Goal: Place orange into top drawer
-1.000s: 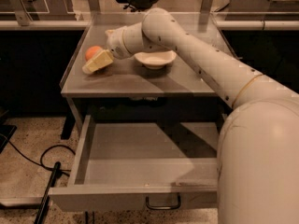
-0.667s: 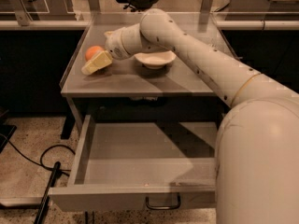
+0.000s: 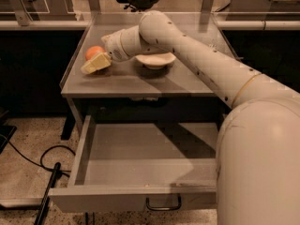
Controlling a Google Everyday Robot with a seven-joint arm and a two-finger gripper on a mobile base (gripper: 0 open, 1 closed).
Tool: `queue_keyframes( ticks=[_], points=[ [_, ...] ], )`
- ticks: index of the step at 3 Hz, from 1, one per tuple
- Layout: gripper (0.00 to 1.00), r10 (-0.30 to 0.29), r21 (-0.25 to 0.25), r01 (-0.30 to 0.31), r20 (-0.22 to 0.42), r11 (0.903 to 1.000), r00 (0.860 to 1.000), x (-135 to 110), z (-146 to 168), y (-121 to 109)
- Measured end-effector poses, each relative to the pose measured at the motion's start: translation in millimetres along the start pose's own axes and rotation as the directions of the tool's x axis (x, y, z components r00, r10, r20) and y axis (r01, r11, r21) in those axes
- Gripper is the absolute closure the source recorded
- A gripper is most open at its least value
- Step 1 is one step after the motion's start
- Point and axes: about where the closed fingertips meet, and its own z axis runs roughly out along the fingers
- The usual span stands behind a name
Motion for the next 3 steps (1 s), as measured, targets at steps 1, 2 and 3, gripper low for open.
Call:
queue_keyframes(
  ticks=[1,2,3],
  points=[
    [0.41,0.0,0.0,0.0,0.0,1.0,1.0,0.0,0.1,0.0],
    [0.71,0.0,0.0,0.0,0.0,1.0,1.0,0.0,0.1,0.1],
    [0.96,0.0,0.0,0.0,0.0,1.0,1.0,0.0,0.1,0.1]
  ],
)
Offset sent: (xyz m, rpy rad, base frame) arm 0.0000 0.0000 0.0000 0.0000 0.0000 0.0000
